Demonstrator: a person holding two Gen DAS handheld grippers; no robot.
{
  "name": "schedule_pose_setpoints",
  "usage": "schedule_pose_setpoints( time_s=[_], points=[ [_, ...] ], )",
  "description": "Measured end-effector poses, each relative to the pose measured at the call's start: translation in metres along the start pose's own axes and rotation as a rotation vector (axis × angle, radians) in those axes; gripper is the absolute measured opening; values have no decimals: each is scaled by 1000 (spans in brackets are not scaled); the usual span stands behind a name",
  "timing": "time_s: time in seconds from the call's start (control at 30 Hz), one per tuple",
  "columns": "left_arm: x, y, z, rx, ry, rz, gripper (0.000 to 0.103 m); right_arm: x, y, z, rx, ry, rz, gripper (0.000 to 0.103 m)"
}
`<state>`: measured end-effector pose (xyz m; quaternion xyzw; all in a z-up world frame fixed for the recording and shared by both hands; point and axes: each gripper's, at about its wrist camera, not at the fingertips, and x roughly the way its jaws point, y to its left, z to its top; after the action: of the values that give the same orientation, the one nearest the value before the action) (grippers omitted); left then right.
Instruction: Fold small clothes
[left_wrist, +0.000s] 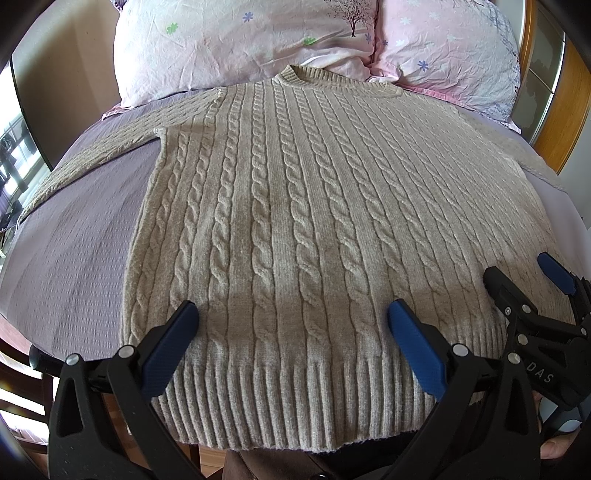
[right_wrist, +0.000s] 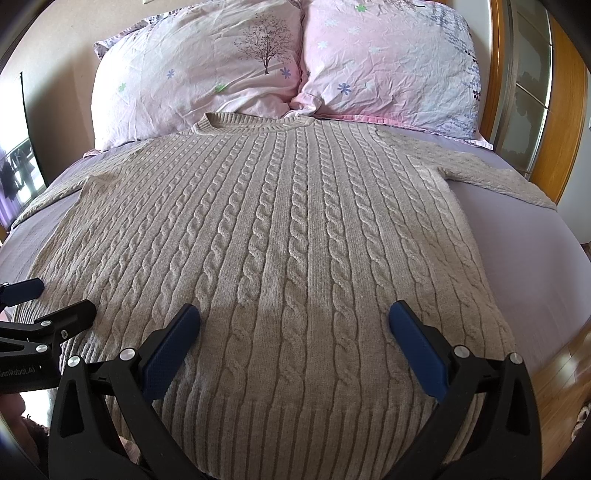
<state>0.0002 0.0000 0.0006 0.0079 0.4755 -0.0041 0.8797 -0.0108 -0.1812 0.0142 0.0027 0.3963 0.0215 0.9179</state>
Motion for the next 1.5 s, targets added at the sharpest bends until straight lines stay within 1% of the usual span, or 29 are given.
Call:
schedule_pose_setpoints(
  time_s=[0.5,0.6,0.63,0.7,0.73,0.77,0.8,0.83,0.87,0.93,0.97,1.0,1.03,1.07,1.1,1.13,1.17,1.2,1.23,1.27,1.3,1.33,1.37,1.4,1.43,1.5],
  points=[
    [0,0,0,1,-3,0,101,0,1,0,0,-1,-1,102],
    [0,0,0,6,-6,0,101,1,17,-2,-5,1,2,102],
    [0,0,0,10,-12,-1,101,4,17,1,-8,0,-2,102],
    [-5,-2,0,20,-37,-4,101,6,12,11,-32,0,43,102],
    [-6,-2,-3,31,-66,-11,101,5,6,14,-19,-1,61,102],
    [-6,-1,-3,32,-69,-13,101,7,-12,28,25,-18,95,102],
    [-7,-1,-4,40,-88,-18,101,4,-20,28,58,-33,108,102],
    [-8,-1,-4,46,-99,-22,101,3,-37,37,107,-50,129,102],
    [-7,0,-2,55,-107,-29,101,2,-70,51,188,-62,128,102],
    [-2,3,2,55,-107,-43,101,4,-127,69,330,-77,87,102],
    [0,7,7,47,-111,-60,101,7,-170,79,442,-85,63,102],
    [1,10,11,40,-120,-75,101,11,-198,85,516,-87,47,100],
    [2,13,14,31,-132,-89,101,14,-227,90,590,-87,29,94],
    [1,19,20,15,-158,-103,101,20,-262,95,674,-90,-2,82],
    [-1,24,23,-1,-189,-110,101,25,-287,99,730,-90,-37,78],
    [-2,29,27,-15,-221,-113,101,32,-321,104,797,-90,-85,75],
    [-4,36,34,-37,-272,-113,101,36,-338,106,830,-92,-108,68],
    [-6,41,38,-50,-309,-110,101,43,-358,109,869,-90,-139,64],
    [-8,49,45,-68,-362,-101,101,50,-376,111,908,-81,-167,62],
    [-10,53,49,-77,-389,-97,101,57,-395,111,955,-73,-176,57],
    [-10,61,56,-92,-423,-93,101,65,-412,111,1000,-63,-179,55],
    [-13,65,58,-102,-437,-96,101,71,-427,111,1041,-53,-182,54],
    [-13,74,64,-126,-449,-105,101,80,-442,110,1089,-42,-192,51],
    [-13,83,69,-152,-458,-115,101,84,-448,109,1115,-35,-201,46],
    [-10,96,77,-198,-458,-116,101,86,-457,107,1139,-54,-209,44],
    [-7,115,83,-271,-455,-109,101,94,-464,109,1152,-71,-219,33]
  ],
)
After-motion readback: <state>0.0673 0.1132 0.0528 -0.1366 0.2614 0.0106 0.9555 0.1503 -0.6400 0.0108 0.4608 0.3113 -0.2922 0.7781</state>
